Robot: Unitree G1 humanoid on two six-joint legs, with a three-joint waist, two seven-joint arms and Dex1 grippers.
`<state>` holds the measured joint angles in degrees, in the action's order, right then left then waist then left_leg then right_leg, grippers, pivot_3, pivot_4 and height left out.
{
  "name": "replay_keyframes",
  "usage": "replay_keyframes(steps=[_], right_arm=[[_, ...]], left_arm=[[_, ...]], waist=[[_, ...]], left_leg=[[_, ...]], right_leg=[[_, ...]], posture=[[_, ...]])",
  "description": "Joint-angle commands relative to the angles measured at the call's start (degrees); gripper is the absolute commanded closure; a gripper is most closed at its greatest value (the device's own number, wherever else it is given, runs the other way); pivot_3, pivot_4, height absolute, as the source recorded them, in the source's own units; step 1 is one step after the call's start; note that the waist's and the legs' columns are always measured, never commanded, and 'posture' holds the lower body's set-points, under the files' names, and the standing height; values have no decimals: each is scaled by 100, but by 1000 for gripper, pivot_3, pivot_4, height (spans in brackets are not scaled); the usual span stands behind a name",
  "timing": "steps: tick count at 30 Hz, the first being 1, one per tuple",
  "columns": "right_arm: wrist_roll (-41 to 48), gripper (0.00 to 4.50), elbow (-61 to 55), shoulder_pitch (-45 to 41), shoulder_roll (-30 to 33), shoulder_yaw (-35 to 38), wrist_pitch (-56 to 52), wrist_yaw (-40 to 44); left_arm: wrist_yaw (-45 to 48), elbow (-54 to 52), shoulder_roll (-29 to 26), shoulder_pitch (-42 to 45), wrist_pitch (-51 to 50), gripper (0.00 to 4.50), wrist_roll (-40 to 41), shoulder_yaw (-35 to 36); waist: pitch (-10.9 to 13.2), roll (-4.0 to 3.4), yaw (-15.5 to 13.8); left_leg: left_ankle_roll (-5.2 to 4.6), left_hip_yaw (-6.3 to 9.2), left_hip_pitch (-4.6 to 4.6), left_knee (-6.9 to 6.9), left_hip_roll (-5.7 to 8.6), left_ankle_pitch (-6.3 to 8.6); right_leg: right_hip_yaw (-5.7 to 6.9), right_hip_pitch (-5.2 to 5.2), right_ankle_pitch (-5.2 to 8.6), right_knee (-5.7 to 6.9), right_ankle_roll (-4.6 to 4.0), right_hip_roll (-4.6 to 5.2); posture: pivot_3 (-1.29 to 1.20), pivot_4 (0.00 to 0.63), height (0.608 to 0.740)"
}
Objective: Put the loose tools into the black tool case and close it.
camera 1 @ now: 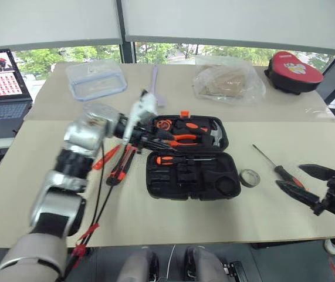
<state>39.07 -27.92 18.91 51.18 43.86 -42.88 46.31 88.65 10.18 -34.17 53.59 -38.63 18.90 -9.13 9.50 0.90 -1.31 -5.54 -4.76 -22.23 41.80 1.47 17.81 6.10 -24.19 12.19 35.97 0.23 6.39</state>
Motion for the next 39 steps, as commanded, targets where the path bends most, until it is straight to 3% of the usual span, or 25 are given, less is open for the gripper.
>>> replay_keyframes(steps=[1,3,4,12,18,21,29,34,39], right_arm=[[-541,0,916,-56,118,-116,487,130],[-812,0,1438,-271,207,-465,730,211],[-940,0,1686,-396,260,-656,866,280],[-1918,0,4193,-1939,492,-2118,1914,709],[-2168,0,5089,-2582,419,-2550,2239,891],[-2245,773,5293,-2762,286,-2695,2414,912],[-2097,3475,5019,-2647,386,-2380,2789,1126],[-1646,3487,4103,-2794,642,-2168,2781,1786],[-1189,3487,2741,-3508,907,-3012,2186,2632]], left_arm=[[375,-1298,-595,-456,-936,886,1081,286],[380,-1746,-815,-665,-1142,144,1349,334],[363,-1924,-899,-740,-1216,54,1467,346],[-150,-2588,-1083,-1032,-1207,54,1712,352],[-378,-2726,-1196,-1166,-1164,54,1820,340],[-448,-2826,-1263,-1259,-1041,0,1739,242],[-534,-2660,-1334,-1189,-877,0,1676,124],[-431,-2508,-1470,-1226,-664,0,1531,7],[-267,-2372,-1545,-1263,-294,0,1296,-153]], waist=[[3,-4,29],[5,-7,20],[6,-8,17],[11,-29,62],[20,-55,71],[20,-56,76],[20,-58,70],[40,-105,76],[46,-114,129]], left_leg=[[0,0,5,0,1,0],[1,0,18,1,6,1],[1,0,22,2,8,1],[11,-9,29,0,11,-7],[15,-11,27,-4,8,-10],[16,-13,31,-3,7,-10],[16,-13,35,-4,7,-9],[16,-19,33,-3,7,-9],[20,-22,33,-8,-2,-11]], right_leg=[[-2,6,1,-1,2,0],[-10,20,5,-1,7,2],[-14,23,7,-1,10,3],[-36,14,6,12,0,-4],[-35,10,8,14,-2,-7],[-36,14,7,13,-2,-7],[-37,16,7,13,-2,-6],[-43,12,7,13,-2,-6],[-45,5,6,13,-4,-16]], posture=[[0,150,728],[0,150,728],[0,150,728],[0,150,728],[0,150,728],[0,150,728],[0,150,728],[0,150,728],[0,150,728]])
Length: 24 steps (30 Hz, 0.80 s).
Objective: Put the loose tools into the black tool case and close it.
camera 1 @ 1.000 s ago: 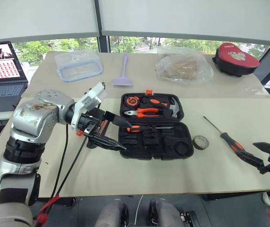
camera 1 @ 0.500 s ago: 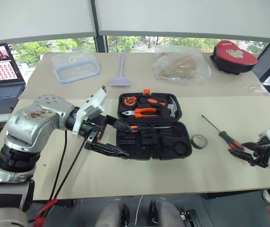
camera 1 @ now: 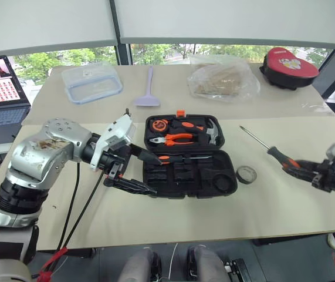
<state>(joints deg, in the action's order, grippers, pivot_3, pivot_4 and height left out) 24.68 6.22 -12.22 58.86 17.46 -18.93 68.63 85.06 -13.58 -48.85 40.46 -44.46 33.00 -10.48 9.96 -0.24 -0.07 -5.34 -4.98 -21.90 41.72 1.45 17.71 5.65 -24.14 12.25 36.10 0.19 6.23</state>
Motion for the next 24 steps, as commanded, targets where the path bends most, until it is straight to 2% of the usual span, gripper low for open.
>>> replay_keyframes(steps=[1,5,11,16,24], right_arm=[[102,3487,-790,-647,106,-721,-143,519],[-627,3487,-708,-1400,-67,-1809,545,950],[-1416,3487,260,-2175,-582,-2600,1444,1012],[-2026,3487,985,-2539,-956,-2915,2060,756],[-2305,3487,1599,-2820,-1234,-2999,2435,732]], left_arm=[[63,42,-35,56,334,0,-142,-34],[75,116,40,71,560,0,-289,-152],[56,201,124,130,680,0,-381,-192],[-48,153,199,109,728,0,-430,-192],[-175,177,202,48,814,0,-480,-160]], waist=[[0,1,8],[4,7,-51],[11,17,-70],[14,20,-45],[14,20,-25]], left_leg=[[0,0,2,0,-1,0],[0,1,-6,2,3,0],[-4,3,-29,10,16,-1],[-3,5,-25,9,14,-1],[-3,7,-24,9,13,-2]], right_leg=[[1,0,0,0,0,-1],[5,-2,0,-2,0,4],[14,-13,-2,-4,4,15],[20,-13,-1,-1,3,10],[24,-9,-1,-1,3,8]], posture=[[0,150,728],[0,150,728],[0,150,728],[0,150,728],[0,150,728]])
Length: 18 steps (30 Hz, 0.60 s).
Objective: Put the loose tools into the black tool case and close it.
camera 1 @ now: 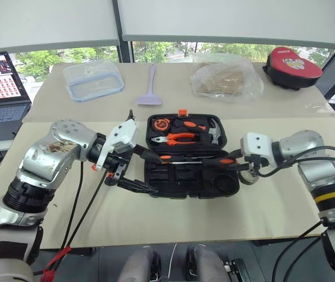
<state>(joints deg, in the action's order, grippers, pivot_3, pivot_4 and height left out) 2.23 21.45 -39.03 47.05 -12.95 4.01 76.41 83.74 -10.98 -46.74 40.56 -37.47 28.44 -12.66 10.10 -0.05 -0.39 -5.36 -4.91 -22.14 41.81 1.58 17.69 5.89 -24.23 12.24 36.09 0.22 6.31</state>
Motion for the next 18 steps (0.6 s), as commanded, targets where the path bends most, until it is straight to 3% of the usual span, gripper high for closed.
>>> replay_keyframes(steps=[1,2,4,12,15,18], right_arm=[[-58,3487,94,-149,-80,49,144,-29],[-61,3487,108,-156,-101,56,148,-14],[-12,2484,84,-160,-152,103,136,-9],[572,93,-602,-258,-307,484,-639,-82],[813,93,-774,-303,-415,593,-1129,-144],[1014,1218,-930,-303,-515,648,-1528,-178]], left_arm=[[-47,-92,-8,28,116,0,-27,59],[-50,-97,-7,22,117,0,-29,60],[-61,-96,-3,16,121,0,-28,67],[-93,146,105,80,280,0,-123,56],[-100,208,169,85,346,0,-171,30],[-106,283,224,102,412,0,-219,-3]], waist=[[0,0,7],[0,0,7],[0,0,7],[0,-1,9],[0,-1,12],[0,-1,21]], left_leg=[[0,0,1,0,0,0],[0,0,1,0,0,0],[0,0,1,0,-1,0],[1,2,0,0,-2,0],[1,2,0,0,-2,0],[1,2,1,0,-2,0]], right_leg=[[0,1,0,1,0,0],[0,0,0,1,0,0],[1,0,0,1,0,-1],[3,1,0,1,0,0],[4,1,0,1,-1,0],[4,0,0,2,-1,0]], posture=[[0,150,728],[0,150,728],[0,150,728],[0,150,728],[0,150,728],[0,150,728]])
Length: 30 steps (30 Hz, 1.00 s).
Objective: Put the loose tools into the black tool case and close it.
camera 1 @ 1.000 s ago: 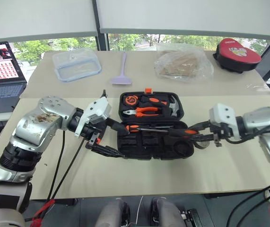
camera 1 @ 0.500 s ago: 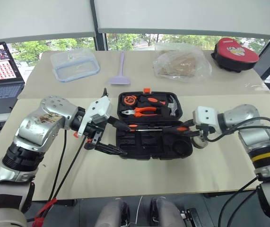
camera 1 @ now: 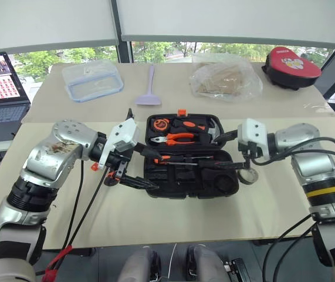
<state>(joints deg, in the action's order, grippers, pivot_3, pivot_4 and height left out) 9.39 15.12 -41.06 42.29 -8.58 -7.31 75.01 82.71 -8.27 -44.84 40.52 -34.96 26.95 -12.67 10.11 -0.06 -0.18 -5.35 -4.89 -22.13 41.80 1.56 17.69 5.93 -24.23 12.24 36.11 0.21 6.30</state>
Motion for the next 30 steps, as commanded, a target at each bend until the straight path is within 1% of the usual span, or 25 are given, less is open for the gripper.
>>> replay_keyframes(steps=[1,5,9,10,17,21,26,30], right_arm=[[297,1526,-335,-73,-64,193,-443,-60],[235,2900,-405,-3,-126,124,-508,-140],[-40,4273,-319,37,-333,-204,-485,-269],[-161,4444,-277,54,-344,-300,-441,-284],[-1032,4444,-177,239,-544,-936,-364,-824],[-1160,4444,-368,411,-503,-1023,-330,-848],[-784,4444,-873,456,-447,-702,-589,-705],[-127,4444,-1254,308,-479,-28,-1000,-811]], left_arm=[[-5,41,51,117,185,0,-95,-11],[-1,127,91,153,245,0,-177,-27],[-4,256,117,206,321,0,-300,-41],[-1,278,124,217,334,0,-315,-44],[-22,301,139,207,350,0,-371,-25],[-34,306,122,185,361,0,-402,11],[-110,347,94,149,379,0,-425,79],[-346,294,-35,-61,268,0,-405,306]], waist=[[0,0,0],[0,0,-3],[0,0,15],[0,0,20],[-1,1,45],[-1,2,45],[-1,2,43],[0,1,62]], left_leg=[[0,0,0,0,0,0],[0,0,-2,0,0,0],[0,0,0,0,0,0],[0,0,-1,0,0,0],[0,0,3,-1,1,0],[2,1,12,-4,0,0],[2,2,11,-5,0,0],[1,2,6,-6,0,0]], right_leg=[[1,0,0,0,0,0],[4,0,0,0,0,0],[4,0,0,1,0,-1],[4,-1,0,1,0,-1],[7,3,0,1,0,-5],[6,10,1,1,0,-5],[5,8,1,0,1,-4],[5,2,1,1,0,-5]], posture=[[0,150,728],[0,150,728],[0,150,728],[0,150,728],[0,150,728],[0,150,728],[0,150,728],[0,150,728]])
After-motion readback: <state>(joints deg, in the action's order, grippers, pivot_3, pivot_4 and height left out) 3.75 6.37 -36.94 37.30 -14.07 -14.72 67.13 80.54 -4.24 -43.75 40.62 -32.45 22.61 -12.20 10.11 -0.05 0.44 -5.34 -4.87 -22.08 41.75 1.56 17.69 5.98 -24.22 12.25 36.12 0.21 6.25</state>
